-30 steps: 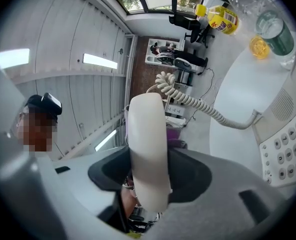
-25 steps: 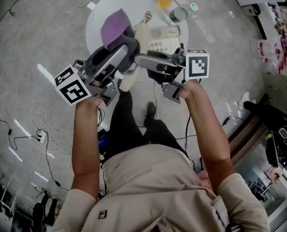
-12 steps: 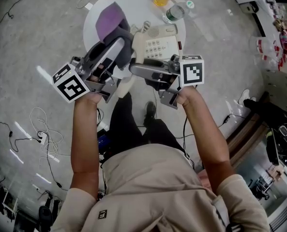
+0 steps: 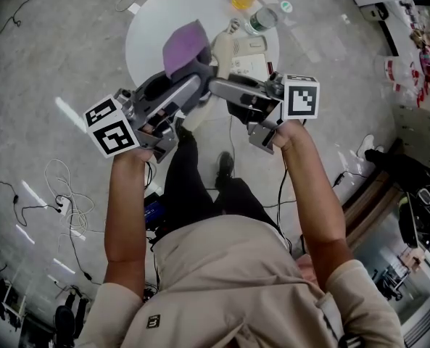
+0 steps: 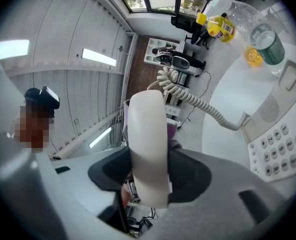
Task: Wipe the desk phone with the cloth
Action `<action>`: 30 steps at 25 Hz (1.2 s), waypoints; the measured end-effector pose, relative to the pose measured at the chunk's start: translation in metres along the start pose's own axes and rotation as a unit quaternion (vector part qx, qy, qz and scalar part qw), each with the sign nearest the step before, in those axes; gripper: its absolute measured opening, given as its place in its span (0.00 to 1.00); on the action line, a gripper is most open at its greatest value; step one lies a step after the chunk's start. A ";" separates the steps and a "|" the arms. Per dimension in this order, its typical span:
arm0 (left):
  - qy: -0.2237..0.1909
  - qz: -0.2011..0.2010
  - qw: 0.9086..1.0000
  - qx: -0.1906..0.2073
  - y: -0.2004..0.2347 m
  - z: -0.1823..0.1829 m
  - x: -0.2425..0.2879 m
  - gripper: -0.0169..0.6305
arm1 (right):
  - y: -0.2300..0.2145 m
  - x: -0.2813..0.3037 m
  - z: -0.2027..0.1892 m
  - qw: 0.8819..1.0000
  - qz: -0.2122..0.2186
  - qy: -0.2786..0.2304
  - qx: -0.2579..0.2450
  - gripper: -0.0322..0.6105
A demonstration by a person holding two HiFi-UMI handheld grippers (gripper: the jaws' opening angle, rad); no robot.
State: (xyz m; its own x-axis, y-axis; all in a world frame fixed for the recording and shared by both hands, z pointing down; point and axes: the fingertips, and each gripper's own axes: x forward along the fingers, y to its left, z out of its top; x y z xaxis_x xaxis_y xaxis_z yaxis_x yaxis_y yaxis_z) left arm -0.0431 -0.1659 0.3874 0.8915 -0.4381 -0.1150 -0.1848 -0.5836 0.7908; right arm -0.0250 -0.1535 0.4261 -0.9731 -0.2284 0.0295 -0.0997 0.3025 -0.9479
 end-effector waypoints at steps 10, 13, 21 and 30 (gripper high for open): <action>-0.019 0.017 1.000 0.016 0.005 0.009 -0.014 0.17 | 0.003 0.006 0.016 0.999 -0.005 0.024 -0.034 0.37; -0.032 0.028 0.999 0.026 0.002 0.015 -0.019 0.17 | 0.007 0.005 0.016 0.999 -0.007 0.031 -0.042 0.37; -0.092 0.092 0.990 0.049 0.015 0.040 -0.046 0.17 | 0.002 0.001 0.025 0.995 -0.041 0.052 -0.076 0.37; -0.087 0.112 0.988 0.055 0.023 0.033 -0.069 0.17 | -0.021 -0.015 0.040 0.975 -0.127 0.106 -0.151 0.37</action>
State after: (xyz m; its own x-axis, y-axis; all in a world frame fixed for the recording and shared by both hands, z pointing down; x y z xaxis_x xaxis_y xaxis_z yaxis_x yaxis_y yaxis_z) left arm -0.1228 -0.1712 0.3934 0.7399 -0.6705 -0.0543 -0.4222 -0.5257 0.7385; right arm 0.0003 -0.1937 0.4332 -0.9267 -0.1447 0.3468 -0.3688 0.5270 -0.7657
